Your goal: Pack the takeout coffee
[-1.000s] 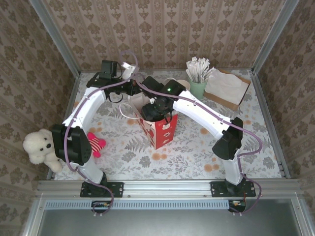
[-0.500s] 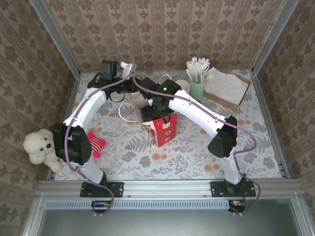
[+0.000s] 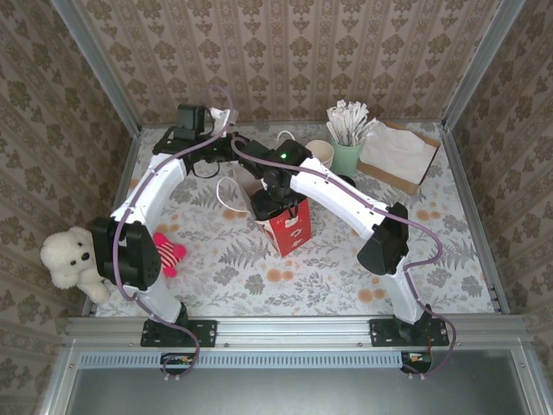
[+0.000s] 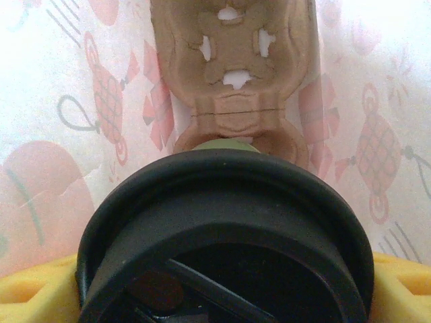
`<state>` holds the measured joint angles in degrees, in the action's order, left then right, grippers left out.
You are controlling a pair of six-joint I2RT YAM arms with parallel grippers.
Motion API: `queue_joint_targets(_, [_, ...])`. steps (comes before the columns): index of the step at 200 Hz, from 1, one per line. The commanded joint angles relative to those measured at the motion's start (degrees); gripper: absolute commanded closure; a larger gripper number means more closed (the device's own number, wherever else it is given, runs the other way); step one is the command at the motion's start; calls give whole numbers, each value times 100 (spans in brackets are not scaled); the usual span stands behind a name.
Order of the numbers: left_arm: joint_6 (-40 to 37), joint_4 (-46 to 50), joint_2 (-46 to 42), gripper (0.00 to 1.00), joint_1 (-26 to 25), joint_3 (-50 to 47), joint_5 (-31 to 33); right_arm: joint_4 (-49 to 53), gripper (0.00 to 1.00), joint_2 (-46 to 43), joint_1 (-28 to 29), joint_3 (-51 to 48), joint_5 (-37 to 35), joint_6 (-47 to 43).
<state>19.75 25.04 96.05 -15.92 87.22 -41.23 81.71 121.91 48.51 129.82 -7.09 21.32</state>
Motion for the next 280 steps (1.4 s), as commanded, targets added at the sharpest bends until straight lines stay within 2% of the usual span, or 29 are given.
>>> queue_joint_targets(1, [137, 80, 64, 93, 37, 317, -63, 493, 46, 150, 40, 125, -99, -211])
queue_joint_targets(66, [105, 403, 181, 96, -40, 529, 59, 679, 47, 158, 46, 96, -369, -285])
queue_joint_targets(163, [54, 484, 163, 100, -77, 519, -31, 539, 47, 386, 20, 246, -329, -267])
queue_joint_targets(280, [-71, 597, 97, 100, -69, 444, 125, 644, 48, 490, 1, 237, -361, -323])
